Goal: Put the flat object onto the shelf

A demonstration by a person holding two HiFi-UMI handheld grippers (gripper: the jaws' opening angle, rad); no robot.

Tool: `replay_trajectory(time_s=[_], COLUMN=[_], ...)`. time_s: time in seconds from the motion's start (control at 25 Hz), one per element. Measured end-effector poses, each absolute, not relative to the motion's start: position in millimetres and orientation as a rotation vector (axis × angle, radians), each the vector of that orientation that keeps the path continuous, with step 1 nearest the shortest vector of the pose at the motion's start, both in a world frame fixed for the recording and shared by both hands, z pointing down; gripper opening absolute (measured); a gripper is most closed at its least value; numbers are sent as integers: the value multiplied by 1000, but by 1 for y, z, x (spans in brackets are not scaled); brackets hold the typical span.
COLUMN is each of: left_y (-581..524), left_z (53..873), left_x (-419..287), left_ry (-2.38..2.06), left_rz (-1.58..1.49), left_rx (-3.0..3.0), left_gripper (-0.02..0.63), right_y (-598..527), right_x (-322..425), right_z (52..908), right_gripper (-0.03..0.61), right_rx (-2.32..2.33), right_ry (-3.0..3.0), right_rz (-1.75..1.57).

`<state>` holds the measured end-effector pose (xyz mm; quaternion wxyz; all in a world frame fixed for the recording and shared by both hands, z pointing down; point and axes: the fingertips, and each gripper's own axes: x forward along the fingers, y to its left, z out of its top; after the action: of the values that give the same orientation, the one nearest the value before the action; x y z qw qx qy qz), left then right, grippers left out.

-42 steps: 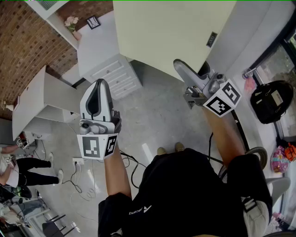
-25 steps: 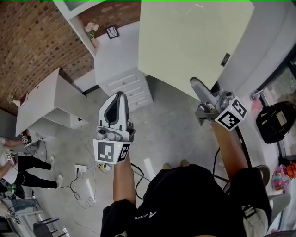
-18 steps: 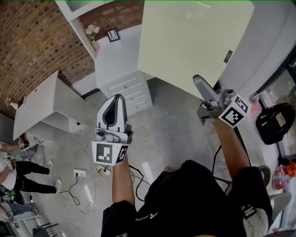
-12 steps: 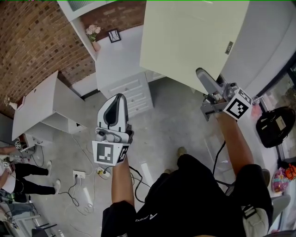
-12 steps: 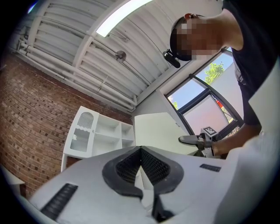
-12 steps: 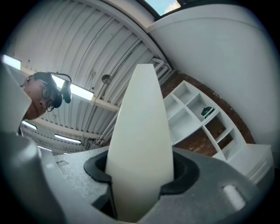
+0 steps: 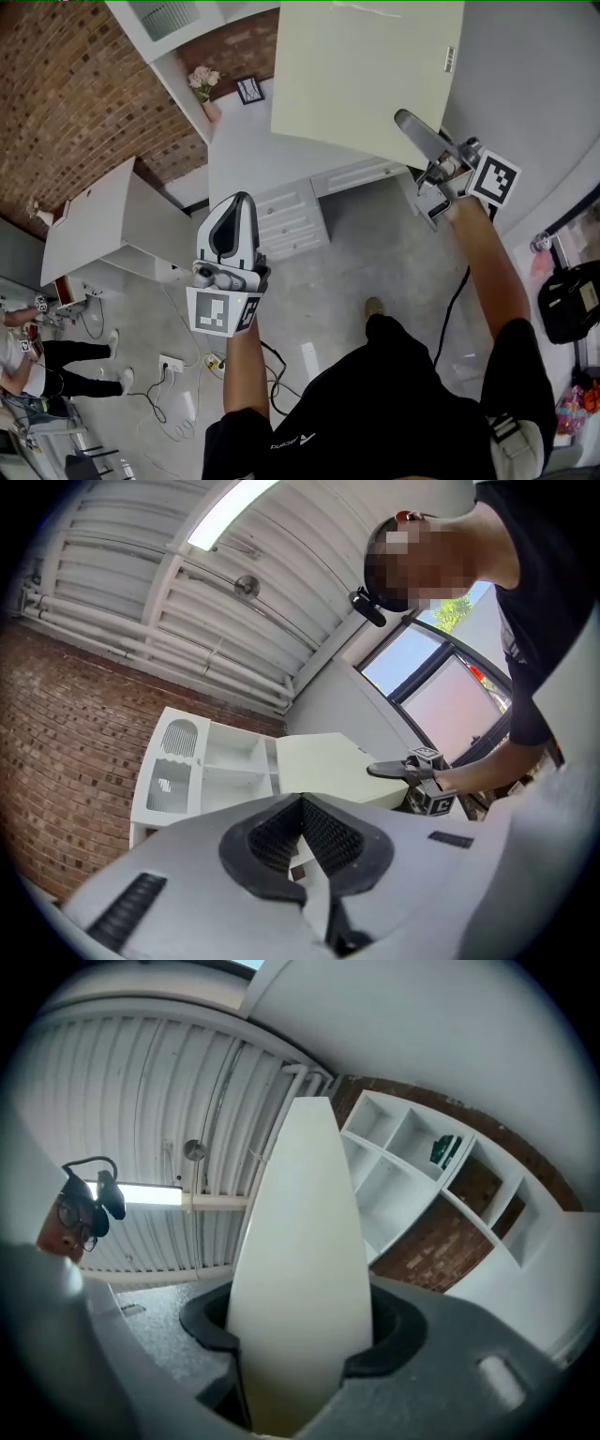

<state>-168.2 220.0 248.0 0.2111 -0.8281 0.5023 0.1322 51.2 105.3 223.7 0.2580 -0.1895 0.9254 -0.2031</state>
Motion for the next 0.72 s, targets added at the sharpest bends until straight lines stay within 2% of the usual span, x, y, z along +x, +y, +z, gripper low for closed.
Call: replay_trajectory(time_s=[0.44, 0.72], left_y=[37, -37], left_z=[241, 233], left_x=[-89, -92], left_ry=[1437, 1486], left_rz=[339, 300], left_rx=[-2239, -2213], left_gripper=[-3, -3], right_y=[-92, -183], right_x=[75, 37], right_z=[198, 189], right_gripper=[267, 270], right_rx=[-263, -144], right_ry=[2607, 2632], right_rz=[-740, -998])
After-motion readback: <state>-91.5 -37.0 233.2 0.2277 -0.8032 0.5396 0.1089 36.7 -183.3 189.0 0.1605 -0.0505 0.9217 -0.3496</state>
